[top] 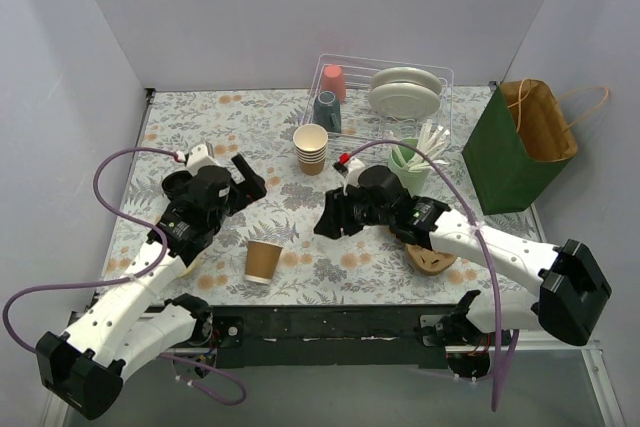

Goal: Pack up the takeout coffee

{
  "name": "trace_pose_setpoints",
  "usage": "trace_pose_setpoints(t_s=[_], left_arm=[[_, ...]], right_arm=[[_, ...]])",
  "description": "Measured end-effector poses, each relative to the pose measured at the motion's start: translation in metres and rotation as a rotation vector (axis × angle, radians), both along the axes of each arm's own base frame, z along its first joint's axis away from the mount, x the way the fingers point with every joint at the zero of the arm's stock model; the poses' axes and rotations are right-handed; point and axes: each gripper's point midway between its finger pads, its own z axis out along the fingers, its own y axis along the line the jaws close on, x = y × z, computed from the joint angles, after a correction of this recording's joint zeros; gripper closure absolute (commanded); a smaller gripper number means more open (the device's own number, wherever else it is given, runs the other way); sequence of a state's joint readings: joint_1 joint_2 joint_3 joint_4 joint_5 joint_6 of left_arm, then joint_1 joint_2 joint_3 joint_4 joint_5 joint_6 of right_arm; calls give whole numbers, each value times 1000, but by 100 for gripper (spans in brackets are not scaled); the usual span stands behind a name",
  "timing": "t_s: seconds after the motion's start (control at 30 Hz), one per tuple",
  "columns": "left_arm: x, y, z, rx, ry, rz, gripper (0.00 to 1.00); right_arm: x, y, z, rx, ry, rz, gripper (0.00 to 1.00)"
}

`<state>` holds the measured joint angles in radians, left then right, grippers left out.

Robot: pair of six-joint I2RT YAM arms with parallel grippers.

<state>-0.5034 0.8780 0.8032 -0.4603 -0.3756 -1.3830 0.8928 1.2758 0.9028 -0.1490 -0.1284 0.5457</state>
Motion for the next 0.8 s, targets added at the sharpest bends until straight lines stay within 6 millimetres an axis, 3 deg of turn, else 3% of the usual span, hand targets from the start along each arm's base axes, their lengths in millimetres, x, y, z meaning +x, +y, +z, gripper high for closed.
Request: trace_pose_setpoints(t_s=[0.13,0.23,0.33,0.57,0.8], left_arm=[[-28,5,-45,-37,162,32,2],[-41,13,-59,-43,225,78,2],[-43,21,-55,-38,239,126,2],[-35,43,-6,-43,139,263,2],[-62,74,-18,-93,164,443,2]], right_arm=[[-22,16,-6,56,-56,192,26],[-22,35,-6,96,-113,300,21],[-22,59,-8,131,-160,422,19],[-2,122,-2,214,-245,608,13],[4,169,-9,347,-266,753,11]])
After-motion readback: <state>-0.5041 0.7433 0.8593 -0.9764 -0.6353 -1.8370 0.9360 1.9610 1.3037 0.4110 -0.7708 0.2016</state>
